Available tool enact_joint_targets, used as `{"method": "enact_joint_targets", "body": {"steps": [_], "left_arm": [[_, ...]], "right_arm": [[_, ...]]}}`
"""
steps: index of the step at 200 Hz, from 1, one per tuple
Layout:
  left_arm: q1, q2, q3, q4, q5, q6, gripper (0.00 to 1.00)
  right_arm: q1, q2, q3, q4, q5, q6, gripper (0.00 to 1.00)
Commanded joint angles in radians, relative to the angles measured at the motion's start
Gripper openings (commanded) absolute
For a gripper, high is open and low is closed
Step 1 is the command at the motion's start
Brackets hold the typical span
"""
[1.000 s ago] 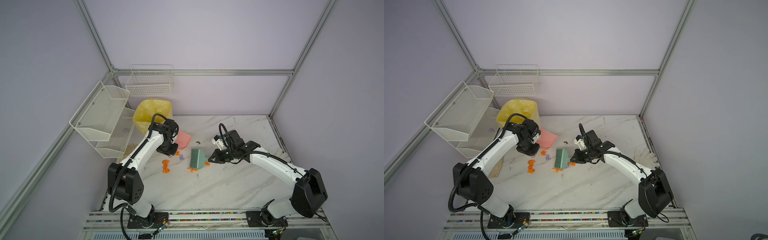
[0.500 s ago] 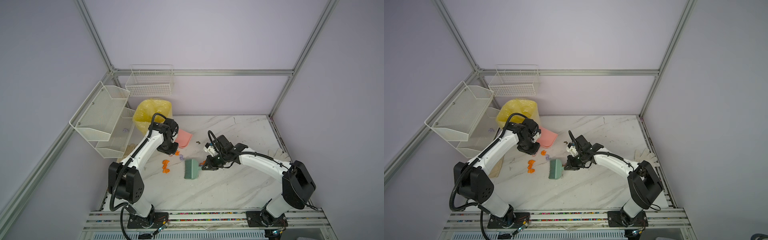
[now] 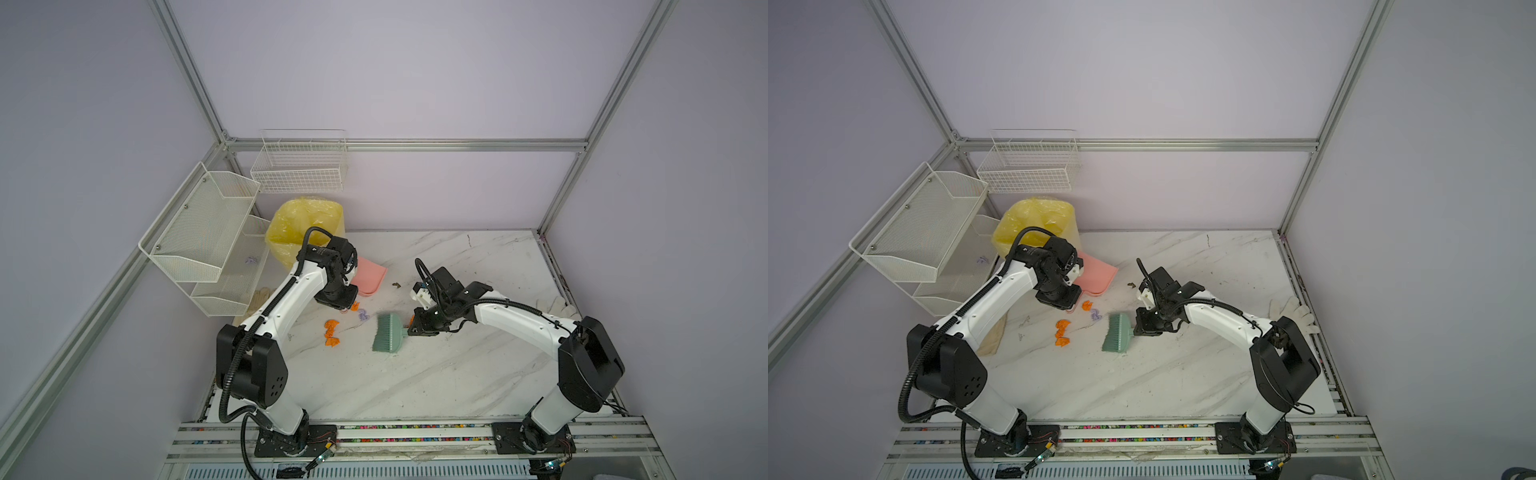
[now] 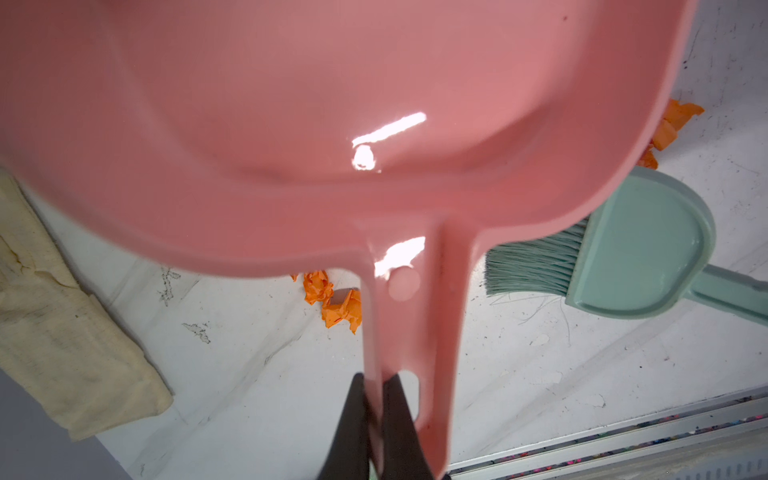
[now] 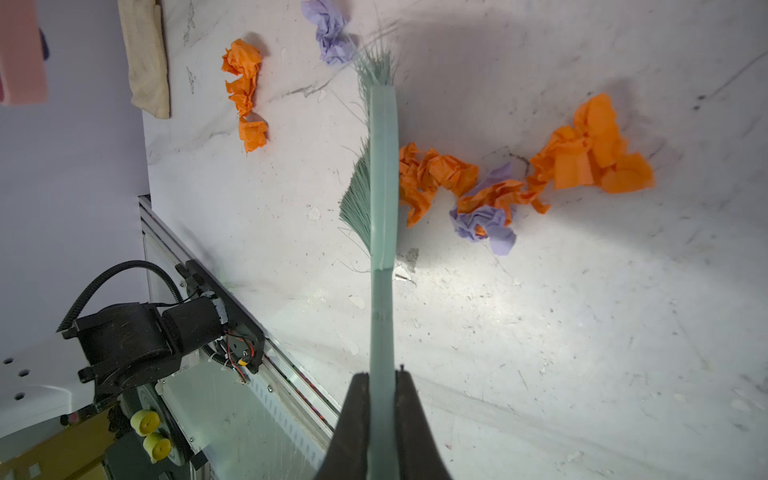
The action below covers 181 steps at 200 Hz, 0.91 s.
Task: Sweep away the paper scraps from the table
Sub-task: 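Sweep the scrap pile toward the pink dustpan with the right gripper's green brush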
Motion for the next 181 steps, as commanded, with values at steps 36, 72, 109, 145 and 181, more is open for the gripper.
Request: {"method": "enact_joint_targets", "body": {"steps": [36, 72, 109, 145, 181], "left_arm": [[-0.014, -0.046, -0.054, 0.025, 0.077, 0.001, 0.00], [-0.088, -0.020, -0.047, 0.030, 0.072, -0.005, 0.00], [-0.157, 0.021, -0.046, 0.031, 0.077, 0.003, 0.00], [-0.183, 0.027, -0.094, 0.025, 0.064, 0.026, 0.00], [-0.255, 0.041, -0.134, 0.016, 0.003, -0.004, 0.00]], "right_arm": [[-0.144, -0.071, -0.043, -0.176, 0.137, -0.077, 0.00], [-0.210, -0.132, -0.060, -0.226, 0.150, -0.101, 0.00], [-0.236, -0.218, 0.058, -0.249, 0.071, -0.080, 0.00], [-0.293, -0.213, 0.197, -0.381, 0.294, -0.122, 0.00], [-0.316, -0.195, 0.226, -0.386, 0.458, -0.127, 0.00]]}}
